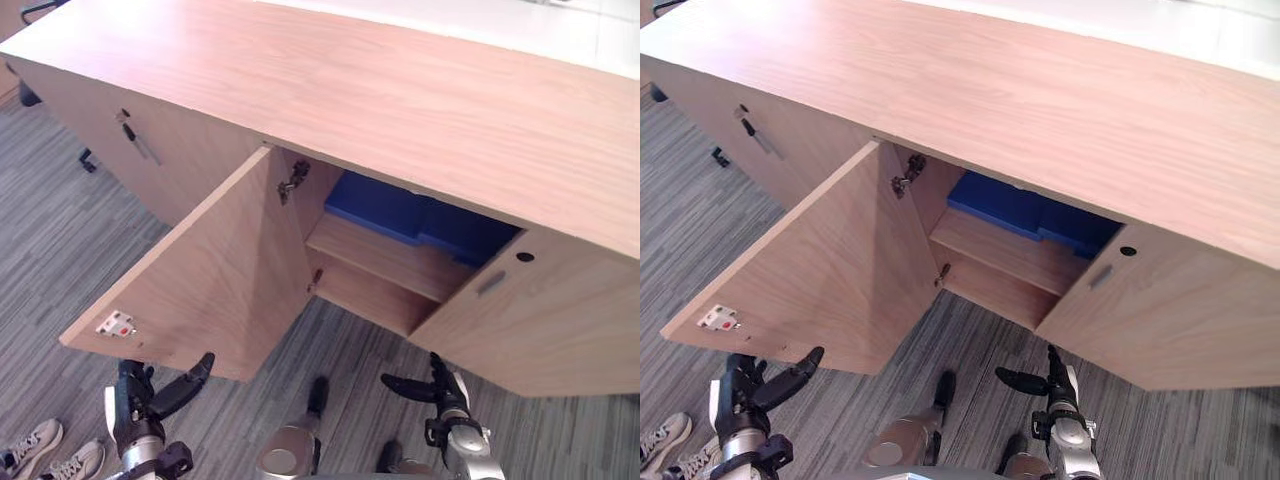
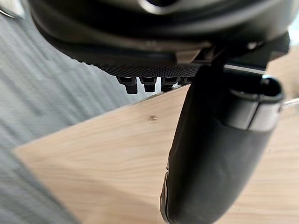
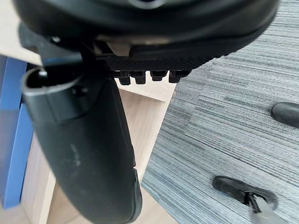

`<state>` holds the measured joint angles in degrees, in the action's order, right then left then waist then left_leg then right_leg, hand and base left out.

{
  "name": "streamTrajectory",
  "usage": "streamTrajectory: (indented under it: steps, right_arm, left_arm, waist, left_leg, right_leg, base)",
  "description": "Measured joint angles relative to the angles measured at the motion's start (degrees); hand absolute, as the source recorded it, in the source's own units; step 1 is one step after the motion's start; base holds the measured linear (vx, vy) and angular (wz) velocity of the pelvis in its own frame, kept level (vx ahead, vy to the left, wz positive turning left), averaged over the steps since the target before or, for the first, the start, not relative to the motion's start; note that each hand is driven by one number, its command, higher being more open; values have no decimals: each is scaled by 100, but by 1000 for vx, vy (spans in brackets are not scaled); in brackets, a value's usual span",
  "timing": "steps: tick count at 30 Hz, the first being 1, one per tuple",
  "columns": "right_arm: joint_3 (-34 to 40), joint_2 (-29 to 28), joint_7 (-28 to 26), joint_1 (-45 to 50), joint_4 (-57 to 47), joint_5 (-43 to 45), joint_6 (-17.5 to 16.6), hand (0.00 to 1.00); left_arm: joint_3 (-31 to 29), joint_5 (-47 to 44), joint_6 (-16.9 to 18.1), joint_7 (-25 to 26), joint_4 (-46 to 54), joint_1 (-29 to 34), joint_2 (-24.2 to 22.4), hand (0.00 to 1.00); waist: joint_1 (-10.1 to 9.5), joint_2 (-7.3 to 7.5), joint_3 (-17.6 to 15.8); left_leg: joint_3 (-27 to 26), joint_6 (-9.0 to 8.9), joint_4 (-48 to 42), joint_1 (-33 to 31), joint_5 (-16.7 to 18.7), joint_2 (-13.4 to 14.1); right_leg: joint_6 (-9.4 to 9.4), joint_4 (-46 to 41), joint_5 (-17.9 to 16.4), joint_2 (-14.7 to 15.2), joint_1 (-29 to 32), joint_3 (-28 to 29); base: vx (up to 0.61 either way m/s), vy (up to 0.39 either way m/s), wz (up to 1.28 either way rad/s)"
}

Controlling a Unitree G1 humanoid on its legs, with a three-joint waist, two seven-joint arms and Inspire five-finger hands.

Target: Walk over to the cabinet, pick up the folder, carry it to the office cabinet, place the folder inside the office cabinet, then close the office cabinet door

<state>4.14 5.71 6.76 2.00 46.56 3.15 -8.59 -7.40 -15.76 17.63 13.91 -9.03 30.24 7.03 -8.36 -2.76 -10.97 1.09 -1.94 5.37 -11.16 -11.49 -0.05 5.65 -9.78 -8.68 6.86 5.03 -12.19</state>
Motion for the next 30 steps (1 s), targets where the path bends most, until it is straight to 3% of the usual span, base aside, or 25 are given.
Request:
streamTrajectory:
  steps: [3, 4, 6, 7, 8, 9, 10, 12, 13, 14, 15, 16, 19, 24, 25, 26, 30]
  right_arm:
    - [-66, -45, 60, -33, 9, 0, -27, 100]
    - [-63, -27, 98, -34, 44, 2, -45, 100]
    - [-80, -29, 111, -26, 92, 0, -44, 100]
    - [-113, -115, 117, 13, 153, 0, -47, 100]
    - [-114, -149, 114, -26, 195, -2, -48, 100]
    - [-122, -129, 101, -94, 296, -4, -20, 100]
    - [-156, -210, 66, -125, 361, -6, 5, 100]
    - [-185, -314, 29, -90, 354, -6, 5, 100]
    - [-188, -349, 21, -23, 350, -6, 4, 100]
    - [-211, -357, 18, 33, 343, -6, 6, 100]
    - [-236, -397, 15, 50, 310, -6, -26, 100]
    - [-246, -331, -5, 36, 318, -8, -10, 100]
    - [-342, -338, -30, 106, 113, -7, 7, 100]
    - [-384, -320, -37, 145, 123, -7, 29, 100]
    - [-469, -287, -50, 124, 124, -8, 28, 100]
    - [-487, -281, -71, 117, 121, -7, 23, 100]
    - [-473, -204, -81, 115, 129, -7, 39, 100]
  left_arm:
    - [200, 5, -158, 226, -92, 103, -173, 100]
    - [361, 6, -229, 310, -231, 103, -224, 100]
    - [566, 29, -401, 371, -325, 149, -263, 100]
    - [655, 185, -497, 371, -347, 170, -218, 100]
    - [729, 280, -528, 371, -362, 174, -179, 100]
    - [932, 369, -726, 371, -431, 248, -142, 100]
    - [1141, 442, -995, 371, -516, 257, -45, 100]
    - [1621, 772, -1122, 360, -771, 257, 173, 100]
    - [1861, 818, -1185, 222, -763, 256, 316, 100]
    - [1950, 849, -1205, 93, -760, 252, 399, 100]
    - [2309, 1278, -1127, -194, -658, 114, 792, 100]
    - [2489, 1444, -1122, -278, -656, 3, 896, 100]
    - [3293, 2007, -1180, -591, -774, -910, 1052, 100]
    - [4236, 2671, -920, -1034, -654, -2222, 814, 100]
    - [4286, 2815, -724, -1052, -569, -2545, 669, 100]
    - [4256, 2922, -661, -1031, -510, -2876, 519, 100]
    - [3778, 3064, -661, -900, -728, -3867, 497, 100]
  waist:
    - [202, 73, -44]
    - [278, 75, -46]
    - [422, 73, -49]
    - [643, 219, -91]
    - [678, 324, -123]
    - [667, 232, -82]
    - [795, 278, -130]
    - [813, 321, -145]
    - [821, 323, -139]
    - [869, 364, -126]
    - [952, 398, -124]
    - [939, 296, -105]
    - [1193, 326, -15]
    - [1417, 259, 251]
    - [1414, 216, 292]
    - [1449, 170, 336]
    - [1637, 97, 355]
  left_leg:
    - [-326, 52, -47, -54, 42, -54]
    - [-491, 254, -347, -85, 101, -116]
    - [-719, 97, -146, 14, 318, -186]
    - [-885, 4, -170, -22, 482, -347]
    - [-957, 274, -828, -180, 420, -364]
    - [-733, 211, -1398, -157, 1183, -193]
    - [-877, 172, -1076, 35, 1135, -264]
    - [-1023, 160, -792, 273, 1090, -320]
    - [-1072, 166, -604, 403, 1109, -363]
    - [-1056, 39, -490, 463, 1158, -437]
    - [-994, 311, -1152, 269, 1303, -473]
    - [-991, 352, -985, 436, 1413, -445]
    - [-1194, 248, -421, 732, 1362, -542]
    - [-1338, 226, -352, 750, 1344, -577]
    - [-1465, 225, -367, 789, 1314, -532]
    - [-1568, 332, -398, 799, 1293, -507]
    - [-1455, 477, -414, 844, 1226, -466]
  right_leg:
    - [-5, -38, 7, 111, 171, 277]
    - [-43, -42, 35, 229, 236, 338]
    - [-56, -42, 50, 277, 335, 608]
    - [-182, -36, 85, 516, 409, 700]
    - [-164, -101, 75, 664, 490, 701]
    - [-78, -117, 125, 587, 575, 883]
    - [-112, -7, 317, 604, 530, 1086]
    - [-156, 116, 642, 546, 472, 1086]
    - [-170, 76, 715, 429, 488, 987]
    - [-312, 68, 628, 483, 524, 956]
    - [-266, 75, 509, 613, 607, 981]
    - [-242, 83, 529, 527, 591, 1014]
    - [-389, 425, 638, 543, 477, 1160]
    - [-355, 617, 1243, 466, 488, 1127]
    - [-356, 734, 1331, 405, 449, 1061]
    - [-262, 913, 1416, 371, 393, 1061]
    - [-129, 1216, 1525, 303, 247, 1054]
  base:
    - [-22, 66, -25]
    - [67, 98, -19]
    - [64, 115, -4]
    - [-3, 132, 21]
    - [-4, 161, -14]
    - [5, 138, -53]
    - [8, 134, -63]
    - [-28, 140, -44]
    - [-54, 107, -30]
    - [-32, 95, -2]
    - [27, 60, -10]
    - [67, 113, -25]
    - [19, 125, -33]
    - [45, 60, -28]
    - [185, 4, -72]
    - [170, -13, -66]
    - [180, -68, -22]
